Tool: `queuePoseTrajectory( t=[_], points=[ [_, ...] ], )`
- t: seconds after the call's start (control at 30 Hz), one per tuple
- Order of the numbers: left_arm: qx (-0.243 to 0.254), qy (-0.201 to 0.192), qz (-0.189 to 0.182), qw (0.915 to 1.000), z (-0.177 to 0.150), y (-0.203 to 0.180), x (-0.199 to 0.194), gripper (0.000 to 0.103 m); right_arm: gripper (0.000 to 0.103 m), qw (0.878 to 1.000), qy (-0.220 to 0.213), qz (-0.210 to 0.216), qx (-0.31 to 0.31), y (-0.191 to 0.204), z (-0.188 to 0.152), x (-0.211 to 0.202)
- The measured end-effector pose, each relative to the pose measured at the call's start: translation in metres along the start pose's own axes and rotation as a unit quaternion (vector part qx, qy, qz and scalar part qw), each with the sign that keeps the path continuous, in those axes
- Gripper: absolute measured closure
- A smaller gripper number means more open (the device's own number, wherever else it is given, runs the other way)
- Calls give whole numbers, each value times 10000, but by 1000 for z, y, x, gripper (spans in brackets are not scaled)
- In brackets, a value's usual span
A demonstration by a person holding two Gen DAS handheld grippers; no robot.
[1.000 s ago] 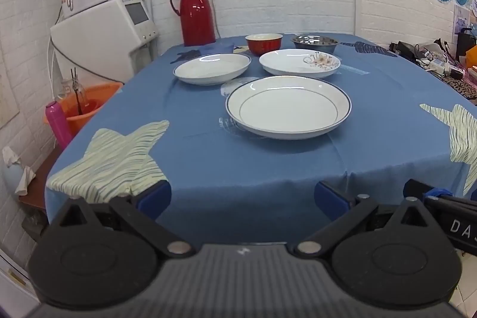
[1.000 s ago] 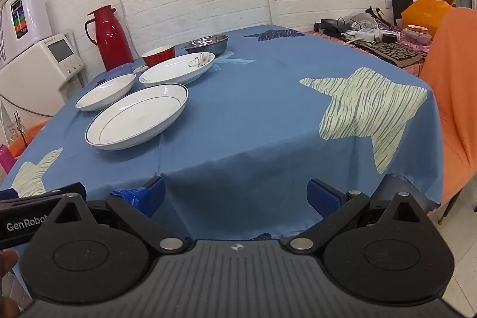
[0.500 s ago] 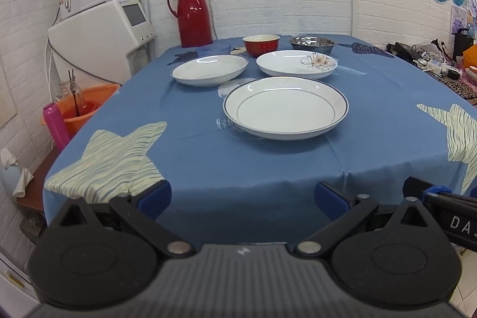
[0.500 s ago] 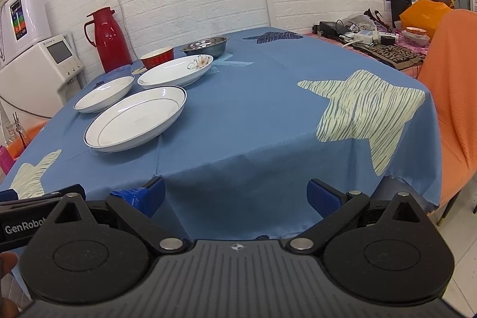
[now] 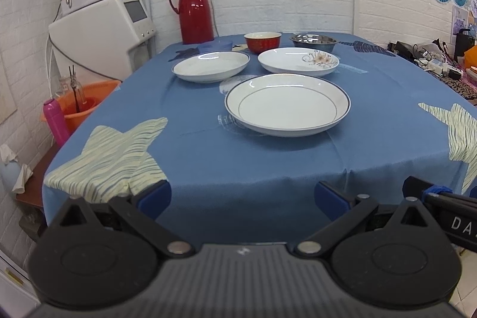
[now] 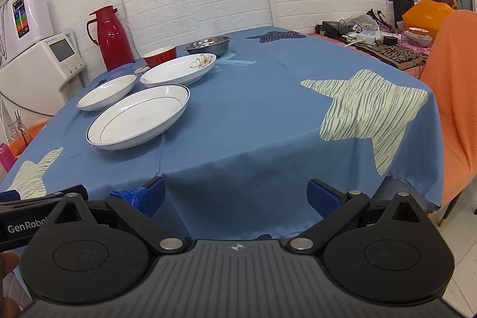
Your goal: Organize plates and bowls
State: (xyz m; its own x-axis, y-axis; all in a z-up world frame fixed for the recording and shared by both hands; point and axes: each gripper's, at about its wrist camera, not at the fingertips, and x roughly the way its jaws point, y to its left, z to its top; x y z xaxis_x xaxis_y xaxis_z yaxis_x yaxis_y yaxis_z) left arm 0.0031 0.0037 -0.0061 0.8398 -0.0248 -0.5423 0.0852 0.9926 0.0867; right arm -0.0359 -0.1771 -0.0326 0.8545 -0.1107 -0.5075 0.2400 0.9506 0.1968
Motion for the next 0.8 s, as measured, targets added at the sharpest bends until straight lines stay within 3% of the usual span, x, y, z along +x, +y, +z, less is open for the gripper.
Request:
queuePoseTrajectory(
  t=[0.8],
  points=[
    [-22,-5,64,10000,0,2,0,1,14,10000,82,30,-4,2,-2,2]
  ],
)
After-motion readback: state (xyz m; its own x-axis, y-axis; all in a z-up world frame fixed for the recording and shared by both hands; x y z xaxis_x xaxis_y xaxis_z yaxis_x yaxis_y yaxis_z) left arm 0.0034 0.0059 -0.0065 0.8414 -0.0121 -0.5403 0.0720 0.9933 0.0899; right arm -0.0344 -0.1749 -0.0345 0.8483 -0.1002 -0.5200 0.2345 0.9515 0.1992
